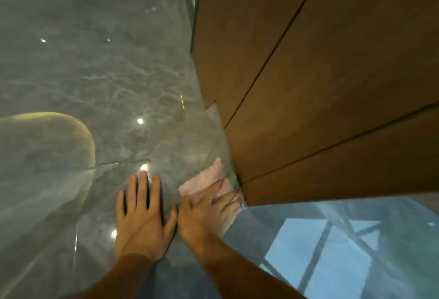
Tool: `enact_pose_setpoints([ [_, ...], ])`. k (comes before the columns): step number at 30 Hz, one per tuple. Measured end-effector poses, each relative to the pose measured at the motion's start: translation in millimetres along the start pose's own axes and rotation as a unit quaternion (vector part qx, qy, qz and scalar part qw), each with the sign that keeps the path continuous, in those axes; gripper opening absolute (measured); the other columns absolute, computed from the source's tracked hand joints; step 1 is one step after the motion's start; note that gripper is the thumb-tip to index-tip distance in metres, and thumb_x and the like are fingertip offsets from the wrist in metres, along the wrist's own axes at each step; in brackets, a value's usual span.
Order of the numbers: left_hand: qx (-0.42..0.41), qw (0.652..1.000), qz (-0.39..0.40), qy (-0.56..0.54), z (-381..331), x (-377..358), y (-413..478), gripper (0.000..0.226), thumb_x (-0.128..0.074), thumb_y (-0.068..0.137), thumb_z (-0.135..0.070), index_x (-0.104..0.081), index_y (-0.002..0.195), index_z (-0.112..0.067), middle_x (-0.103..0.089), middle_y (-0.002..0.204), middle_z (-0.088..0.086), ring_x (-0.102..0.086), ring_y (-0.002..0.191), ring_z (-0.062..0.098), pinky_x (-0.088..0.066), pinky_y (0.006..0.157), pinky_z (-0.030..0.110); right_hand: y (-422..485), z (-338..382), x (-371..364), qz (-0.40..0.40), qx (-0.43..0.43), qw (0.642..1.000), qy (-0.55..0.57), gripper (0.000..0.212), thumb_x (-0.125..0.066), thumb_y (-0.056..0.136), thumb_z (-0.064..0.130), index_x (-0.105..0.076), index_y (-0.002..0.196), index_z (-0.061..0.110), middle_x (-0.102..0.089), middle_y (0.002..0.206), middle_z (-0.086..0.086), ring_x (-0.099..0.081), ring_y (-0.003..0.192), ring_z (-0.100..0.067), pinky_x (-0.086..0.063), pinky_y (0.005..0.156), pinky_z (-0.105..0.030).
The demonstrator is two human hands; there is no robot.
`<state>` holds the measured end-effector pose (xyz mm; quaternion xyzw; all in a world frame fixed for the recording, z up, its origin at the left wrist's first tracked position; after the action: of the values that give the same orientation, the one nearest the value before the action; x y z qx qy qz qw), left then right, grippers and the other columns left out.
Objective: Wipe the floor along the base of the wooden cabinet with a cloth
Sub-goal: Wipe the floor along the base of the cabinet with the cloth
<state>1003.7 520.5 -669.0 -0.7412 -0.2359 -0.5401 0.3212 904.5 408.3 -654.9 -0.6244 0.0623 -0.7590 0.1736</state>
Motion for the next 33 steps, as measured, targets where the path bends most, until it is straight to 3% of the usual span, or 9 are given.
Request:
enact_pose_setpoints([
  [1,0.0,1.0,0.005,0.007,0,-1,0,0.085,-0.036,0.079,-0.06,-0.038,0.147,-0.009,-0.027,0.159,0.019,-0.023,0.148,0.036,-0.021,0.117,0.056,4,2,-9,0.025,-0.039,0.998,0.032,0.1,-0.046,0.082,0.058,-0.005,0.153,0.0,-0.008,0.151,-0.047,-0.009,0.143,-0.057,0.005,0.117,-0.056],
  [4,-0.003,1.0,0.007,0.006,-1,-7,4,0.085,-0.032,0.081,-0.061,-0.036,0.148,-0.01,-0.024,0.161,0.018,-0.02,0.149,0.035,-0.02,0.117,0.056,24,35,-3,-0.049,-0.079,0.994,0.055,0.106,-0.058,0.066,0.059,-0.033,0.147,-0.005,-0.029,0.141,-0.052,-0.025,0.134,-0.066,0.01,0.112,-0.055],
  [7,0.01,1.0,-0.008,0.007,0,-7,5,0.091,-0.002,0.084,-0.067,-0.031,0.15,-0.012,-0.021,0.162,0.014,-0.014,0.151,0.032,-0.014,0.12,0.054,61,84,-8,-0.078,-0.092,0.984,0.134,0.106,-0.067,0.065,0.053,-0.032,0.147,-0.005,-0.025,0.144,-0.049,-0.011,0.138,-0.062,0.005,0.113,-0.061],
  [10,0.012,0.999,-0.026,0.015,-2,-5,5,0.092,0.006,0.084,-0.064,-0.033,0.15,-0.012,-0.024,0.161,0.014,-0.017,0.151,0.032,-0.013,0.119,0.052,89,116,-13,-0.035,-0.088,0.982,0.163,0.106,-0.064,0.072,0.053,-0.021,0.151,-0.002,-0.01,0.151,-0.045,0.005,0.142,-0.06,0.009,0.113,-0.065],
  [17,0.016,0.998,-0.051,0.029,3,-1,0,0.08,-0.038,0.081,-0.058,-0.038,0.147,-0.012,-0.031,0.158,0.018,-0.021,0.149,0.034,-0.017,0.118,0.053,107,86,11,-0.036,0.292,0.955,-0.02,0.074,-0.032,0.095,0.05,-0.012,0.156,0.012,-0.012,0.161,-0.026,-0.001,0.151,-0.039,0.0,0.123,-0.048],
  [21,0.014,0.999,-0.043,0.026,1,4,0,0.079,-0.04,0.083,-0.056,-0.035,0.148,-0.012,-0.027,0.16,0.019,-0.019,0.149,0.036,-0.012,0.12,0.054,28,2,9,-0.015,0.318,0.947,-0.035,0.067,-0.025,0.1,0.05,-0.014,0.156,0.016,-0.013,0.162,-0.025,-0.005,0.151,-0.039,-0.01,0.124,-0.049],
  [24,0.013,0.999,-0.028,0.034,0,6,-1,0.079,-0.04,0.084,-0.055,-0.031,0.15,-0.013,-0.024,0.161,0.019,-0.017,0.15,0.037,-0.012,0.12,0.055,-47,-72,-3,0.016,0.248,0.964,-0.091,0.069,-0.024,0.1,0.057,-0.008,0.156,0.022,-0.017,0.163,-0.018,-0.011,0.15,-0.038,-0.011,0.122,-0.047],
  [26,0.016,0.999,-0.022,0.04,0,6,-1,0.078,-0.037,0.086,-0.056,-0.027,0.151,-0.014,-0.021,0.162,0.018,-0.014,0.15,0.036,-0.011,0.12,0.055,-73,-88,-6,0.016,0.217,0.968,-0.122,0.07,-0.027,0.098,0.06,-0.022,0.154,0.019,-0.032,0.158,-0.017,-0.025,0.146,-0.039,-0.019,0.117,-0.05],
  [33,0.016,0.999,-0.037,0.033,3,0,1,0.079,-0.035,0.087,-0.057,-0.022,0.153,-0.015,-0.016,0.163,0.016,-0.009,0.152,0.033,-0.009,0.121,0.054,17,22,1,-0.001,0.278,0.96,-0.034,0.066,-0.019,0.099,0.046,-0.007,0.156,0.015,-0.005,0.162,-0.025,0.006,0.151,-0.039,-0.005,0.123,-0.053],
])
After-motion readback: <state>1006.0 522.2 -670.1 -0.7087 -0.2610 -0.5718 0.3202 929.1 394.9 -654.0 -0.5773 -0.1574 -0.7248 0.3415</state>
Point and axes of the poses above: each hand's wrist, its own y-axis towards the middle knuckle, its own x-axis out of the back of the hand, z = x × y, the point moved 7 cm from there along y, towards the middle knuckle
